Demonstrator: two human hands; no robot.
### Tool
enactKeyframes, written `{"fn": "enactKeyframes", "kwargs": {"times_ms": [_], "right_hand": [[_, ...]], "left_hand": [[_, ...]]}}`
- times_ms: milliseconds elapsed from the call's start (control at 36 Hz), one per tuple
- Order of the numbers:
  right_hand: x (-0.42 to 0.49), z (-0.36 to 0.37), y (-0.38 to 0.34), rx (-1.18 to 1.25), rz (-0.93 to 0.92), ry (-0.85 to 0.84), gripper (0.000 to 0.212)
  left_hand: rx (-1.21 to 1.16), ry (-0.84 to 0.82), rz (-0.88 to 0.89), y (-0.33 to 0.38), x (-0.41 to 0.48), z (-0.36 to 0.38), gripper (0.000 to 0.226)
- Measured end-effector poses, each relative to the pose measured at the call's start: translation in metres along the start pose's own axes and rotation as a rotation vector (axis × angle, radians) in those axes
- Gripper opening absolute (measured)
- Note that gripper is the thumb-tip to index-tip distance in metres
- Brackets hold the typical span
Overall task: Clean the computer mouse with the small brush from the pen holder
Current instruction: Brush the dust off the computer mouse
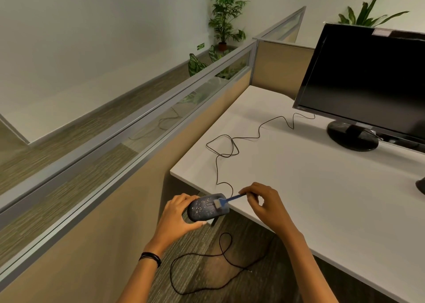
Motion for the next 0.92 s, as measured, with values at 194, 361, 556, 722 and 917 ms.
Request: {"fn": "enactKeyframes", "kwargs": {"times_ms": [194, 361, 556, 722, 917], "right_hand": [[0.002, 0.003, 0.003, 0.017, 0.012, -0.018, 0.020], [0.005, 0.001, 0.001, 0.019, 0.007, 0.021, 0.019], [0.010, 0.001, 0.000, 0.056, -0.002, 0.051, 0.018], [0.015, 0.008, -0.003, 0.050, 0.005, -0.019, 0.024], [0.020, 0.005, -0.001, 0.055, 0.023, 0.022, 0.022]], "left_hand": [[-0.003, -0.001, -0.016, -0.003, 0.003, 0.000, 0.075], [-0.003, -0.004, -0.009, -0.002, 0.006, 0.001, 0.073], [-0.006, 0.000, -0.002, -0.001, 0.007, -0.002, 0.074], [-0.008, 0.014, -0.001, 0.001, 0.009, -0.006, 0.071], [0.001, 0.007, -0.018, -0.002, 0.013, -0.006, 0.069]]}}
Point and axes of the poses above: each hand's wrist, its own x-axis towards the middle knuckle, its own z-axis out of the palm, y = z × x, the point moved 9 cm from there along x, towards the middle knuckle, and after that the axes turned 2 degrees about z, right-handed, at the moved point
